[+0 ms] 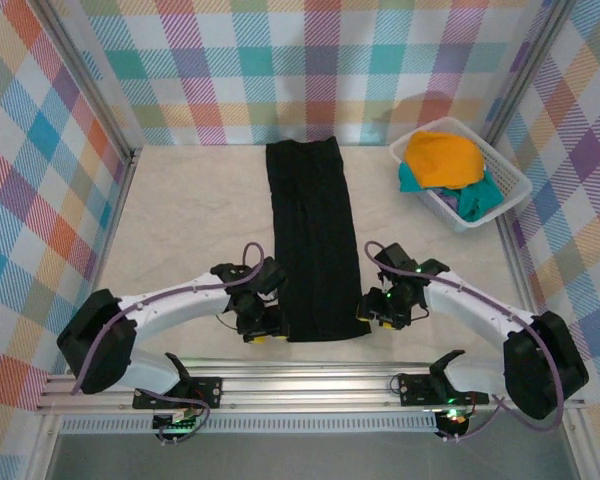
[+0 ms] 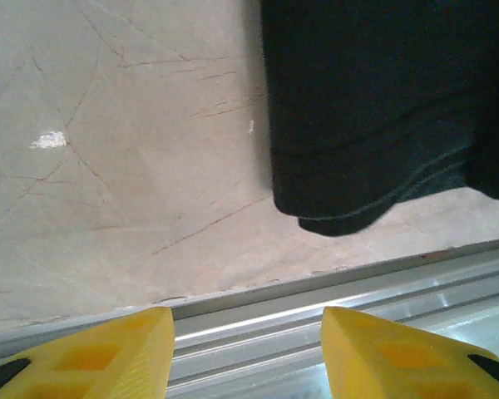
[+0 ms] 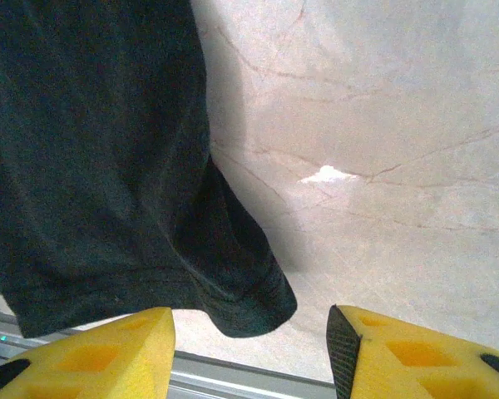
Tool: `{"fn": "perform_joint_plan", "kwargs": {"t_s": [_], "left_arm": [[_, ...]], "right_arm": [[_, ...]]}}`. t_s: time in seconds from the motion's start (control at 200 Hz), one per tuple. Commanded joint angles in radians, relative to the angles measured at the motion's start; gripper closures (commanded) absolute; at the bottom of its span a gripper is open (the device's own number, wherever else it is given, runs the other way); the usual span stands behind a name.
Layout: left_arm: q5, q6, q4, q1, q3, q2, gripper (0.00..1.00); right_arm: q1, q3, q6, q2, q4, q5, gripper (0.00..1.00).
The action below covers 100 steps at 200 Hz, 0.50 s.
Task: Fold and stack the t-shirts
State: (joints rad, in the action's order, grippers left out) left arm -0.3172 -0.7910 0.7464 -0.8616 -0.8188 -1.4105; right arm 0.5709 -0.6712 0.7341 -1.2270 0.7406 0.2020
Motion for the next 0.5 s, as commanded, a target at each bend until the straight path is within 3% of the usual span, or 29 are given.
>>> {"fn": "perform_joint_plan", "kwargs": {"t_s": [0.0, 0.245, 0.495], "left_arm": [[0.001, -0.039, -0.126, -0.026, 0.001, -0.035, 0.49], [0.039, -0.101, -0.202, -0.054, -0.034, -0.099, 0.43], [0.053, -0.098, -0.280, -0.062, -0.031, -0.251, 0.52]], "right_arm": [[0.021, -0.003, 0.024, -0.028, -0.039, -0.009, 0.48], [0.037, 0.017, 0.031, -0.067, -0.074, -0.006, 0.48], [0.042, 0.019, 0.015, -0.130, -0.124, 0.008, 0.50]]}}
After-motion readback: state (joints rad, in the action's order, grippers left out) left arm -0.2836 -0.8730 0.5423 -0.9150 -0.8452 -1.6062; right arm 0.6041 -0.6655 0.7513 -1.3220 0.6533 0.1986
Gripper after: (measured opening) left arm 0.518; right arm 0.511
